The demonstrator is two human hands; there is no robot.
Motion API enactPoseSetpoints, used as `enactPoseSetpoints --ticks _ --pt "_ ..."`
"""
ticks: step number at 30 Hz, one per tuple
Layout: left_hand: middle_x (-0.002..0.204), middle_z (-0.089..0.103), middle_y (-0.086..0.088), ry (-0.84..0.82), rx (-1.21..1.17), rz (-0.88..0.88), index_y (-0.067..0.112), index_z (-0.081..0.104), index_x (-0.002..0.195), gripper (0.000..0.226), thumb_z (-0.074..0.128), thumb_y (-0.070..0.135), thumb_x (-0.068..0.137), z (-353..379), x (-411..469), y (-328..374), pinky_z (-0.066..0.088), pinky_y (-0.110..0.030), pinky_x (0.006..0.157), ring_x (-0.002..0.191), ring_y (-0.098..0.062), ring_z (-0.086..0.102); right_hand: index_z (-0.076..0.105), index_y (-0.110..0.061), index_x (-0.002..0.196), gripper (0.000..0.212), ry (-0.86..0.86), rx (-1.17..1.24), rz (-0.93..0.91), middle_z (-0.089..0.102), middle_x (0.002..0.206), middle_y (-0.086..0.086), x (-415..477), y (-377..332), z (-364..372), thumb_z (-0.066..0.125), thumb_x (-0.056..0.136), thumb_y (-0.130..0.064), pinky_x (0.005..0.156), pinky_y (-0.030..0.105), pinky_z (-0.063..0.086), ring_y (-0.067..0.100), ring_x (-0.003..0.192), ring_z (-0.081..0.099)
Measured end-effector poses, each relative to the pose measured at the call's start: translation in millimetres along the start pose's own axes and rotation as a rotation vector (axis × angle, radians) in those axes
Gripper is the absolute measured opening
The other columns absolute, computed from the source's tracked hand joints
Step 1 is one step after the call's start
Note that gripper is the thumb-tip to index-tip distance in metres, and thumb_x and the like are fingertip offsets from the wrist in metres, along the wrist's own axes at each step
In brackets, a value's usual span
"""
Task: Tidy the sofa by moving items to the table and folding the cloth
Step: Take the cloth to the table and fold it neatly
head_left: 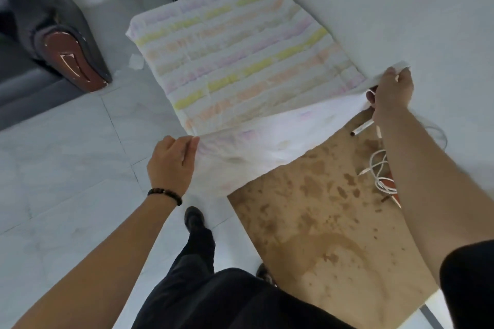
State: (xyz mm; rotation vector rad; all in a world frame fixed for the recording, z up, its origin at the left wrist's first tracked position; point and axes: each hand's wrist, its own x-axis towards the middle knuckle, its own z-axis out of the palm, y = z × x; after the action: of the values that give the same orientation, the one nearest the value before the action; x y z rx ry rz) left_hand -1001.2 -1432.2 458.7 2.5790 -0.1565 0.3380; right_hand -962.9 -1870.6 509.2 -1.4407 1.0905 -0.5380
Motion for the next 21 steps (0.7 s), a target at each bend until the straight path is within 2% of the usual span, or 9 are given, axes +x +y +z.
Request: enactPoseSetpoints --ticks 3,5,7,9,12,15,19,21 --pt "0.073 0.055 -0.008 -0.005 -0.015 -0.023 0.011 0.073 0.092 0.029 0.057 0.035 0.097 -5.6 64.4 -32.8 0.041 -0.031 0.051 0.072 -0.029 0.056 0.046 -0.022 0.142 0.041 0.005 -0.018 -0.031 0.060 0.123 0.000 -0.2 -25.2 53.3 0.042 0.101 -0.029 0.065 0.019 0.056 0.012 0.087 0.063" --pt "0.074 0.055 -0.008 -0.026 -0.003 -0.022 0.012 0.073 0.094 0.030 0.056 0.037 0.097 -8.4 103.2 -54.0 0.039 -0.031 0.053 0.075 -0.030 0.055 0.048 -0.022 0.129 0.029 0.008 -0.056 -0.036 0.059 0.130 0.004 0.4 -39.9 87.2 0.043 0.102 -0.029 0.063 0.018 0.055 0.012 0.084 0.063" --pt "0.075 0.055 -0.009 -0.060 0.013 0.004 0.012 0.073 0.096 0.032 0.054 0.038 0.097 -8.0 139.8 -72.2 0.038 -0.032 0.053 0.077 -0.031 0.054 0.040 -0.029 0.116 0.015 0.018 -0.081 -0.036 0.059 0.133 0.006 3.3 -49.9 116.7 0.044 0.102 -0.029 0.062 0.017 0.054 0.012 0.082 0.061" --pt "0.077 0.056 -0.011 -0.100 0.028 0.022 0.011 0.073 0.098 0.033 0.053 0.038 0.098 -4.0 173.8 -87.6 0.041 -0.034 0.054 0.079 -0.033 0.054 0.041 -0.029 0.118 0.016 0.026 -0.100 -0.028 0.060 0.126 0.005 6.1 -53.3 143.0 0.045 0.102 -0.027 0.062 0.017 0.054 0.012 0.080 0.061" --pt "0.080 0.058 -0.014 -0.169 0.080 0.018 0.009 0.071 0.098 0.036 0.050 0.038 0.099 8.4 217.3 -109.2 0.045 -0.039 0.059 0.083 -0.036 0.054 0.045 -0.019 0.135 0.034 0.013 -0.193 -0.054 0.057 0.106 0.000 13.2 -50.2 181.2 0.045 0.101 -0.025 0.069 0.024 0.055 0.016 0.082 0.058" --pt "0.081 0.059 -0.016 -0.229 0.128 0.000 0.006 0.069 0.098 0.039 0.046 0.037 0.101 27.0 252.2 -125.8 0.044 -0.041 0.063 0.084 -0.037 0.054 0.044 -0.017 0.139 0.040 0.010 -0.300 -0.110 0.056 0.109 0.004 32.7 -42.0 215.9 0.045 0.100 -0.024 0.081 0.033 0.053 0.020 0.091 0.059" --pt "0.082 0.059 -0.016 -0.311 0.218 -0.049 0.005 0.063 0.097 0.040 0.039 0.037 0.103 61.6 288.9 -141.3 0.039 -0.040 0.063 0.081 -0.036 0.052 0.045 -0.017 0.134 0.036 -0.011 -0.357 -0.149 0.054 0.101 0.005 73.2 -31.7 262.1 0.043 0.099 -0.023 0.080 0.034 0.049 0.020 0.087 0.054" --pt "0.082 0.058 -0.016 -0.337 0.255 -0.088 0.006 0.060 0.097 0.038 0.038 0.036 0.103 77.7 306.3 -148.1 0.035 -0.039 0.063 0.080 -0.035 0.051 0.044 -0.022 0.119 0.022 -0.029 -0.423 -0.179 0.050 0.099 0.007 96.7 -29.7 290.7 0.042 0.097 -0.025 0.076 0.035 0.045 0.022 0.084 0.050"
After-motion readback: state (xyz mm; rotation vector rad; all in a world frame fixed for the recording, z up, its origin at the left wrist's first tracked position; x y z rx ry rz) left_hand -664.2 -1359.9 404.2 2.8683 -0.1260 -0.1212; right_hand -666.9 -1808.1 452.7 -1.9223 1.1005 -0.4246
